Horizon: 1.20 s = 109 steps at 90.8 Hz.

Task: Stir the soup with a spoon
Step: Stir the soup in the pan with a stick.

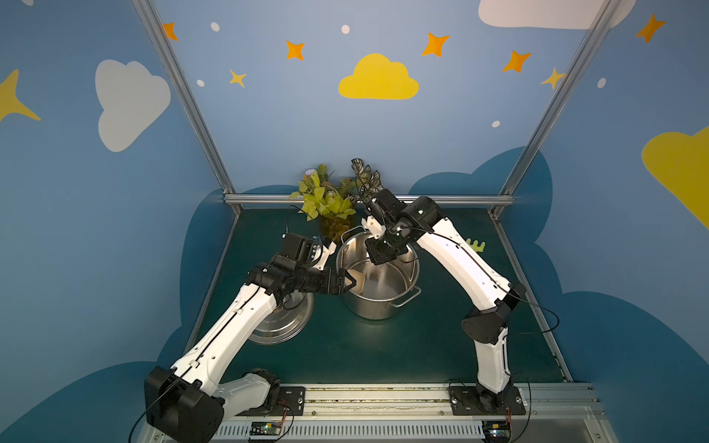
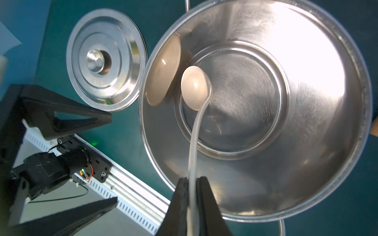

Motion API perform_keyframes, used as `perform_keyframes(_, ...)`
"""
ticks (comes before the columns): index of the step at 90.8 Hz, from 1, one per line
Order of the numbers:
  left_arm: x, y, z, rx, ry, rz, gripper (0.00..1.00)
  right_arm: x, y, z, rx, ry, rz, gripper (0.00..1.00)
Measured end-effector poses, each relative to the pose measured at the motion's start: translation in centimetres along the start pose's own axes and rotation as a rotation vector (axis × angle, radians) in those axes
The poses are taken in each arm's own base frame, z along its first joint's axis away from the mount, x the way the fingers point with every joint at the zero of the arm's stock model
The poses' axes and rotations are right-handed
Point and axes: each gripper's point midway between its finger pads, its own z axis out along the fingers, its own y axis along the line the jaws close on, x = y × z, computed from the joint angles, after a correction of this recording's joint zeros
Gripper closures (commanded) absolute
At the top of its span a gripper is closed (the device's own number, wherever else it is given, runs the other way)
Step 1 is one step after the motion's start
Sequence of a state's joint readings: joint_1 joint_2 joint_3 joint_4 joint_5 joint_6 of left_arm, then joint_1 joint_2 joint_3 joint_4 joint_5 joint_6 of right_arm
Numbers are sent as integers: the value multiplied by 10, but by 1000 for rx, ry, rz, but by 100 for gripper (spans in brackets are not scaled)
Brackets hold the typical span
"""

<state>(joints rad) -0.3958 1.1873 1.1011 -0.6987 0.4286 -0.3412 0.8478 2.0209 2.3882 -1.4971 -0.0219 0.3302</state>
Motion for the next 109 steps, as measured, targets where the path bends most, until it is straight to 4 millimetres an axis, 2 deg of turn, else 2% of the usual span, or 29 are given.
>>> perform_keyframes(13,1,0,-1,-4,-2,2,0,17,-26,-9,106,35,14,100)
perform_keyframes(24,1,1,-1,-8,0,0,0,24,-51,-20,176,36,43,100)
perform_keyframes(36,1,2,-2,-11,1,-1,0,20,-73,-26,220,18,85,100)
perform_keyframes(52,2,2,-2,-12,2,1,0,9,-89,-27,232,-17,121,100)
perform_keyframes(67,2,2,-2,-14,2,1,0,-10,-82,-22,191,-73,99,100)
perform_keyframes(87,3,3,-2,-20,7,-2,0,-39,-58,-17,94,-150,61,100)
perform_keyframes(96,3,4,-2,-21,8,-3,0,-41,-39,-14,46,-156,27,100)
perform_keyframes(109,4,4,-2,-22,9,-3,0,-34,-12,-11,-17,-135,-23,100)
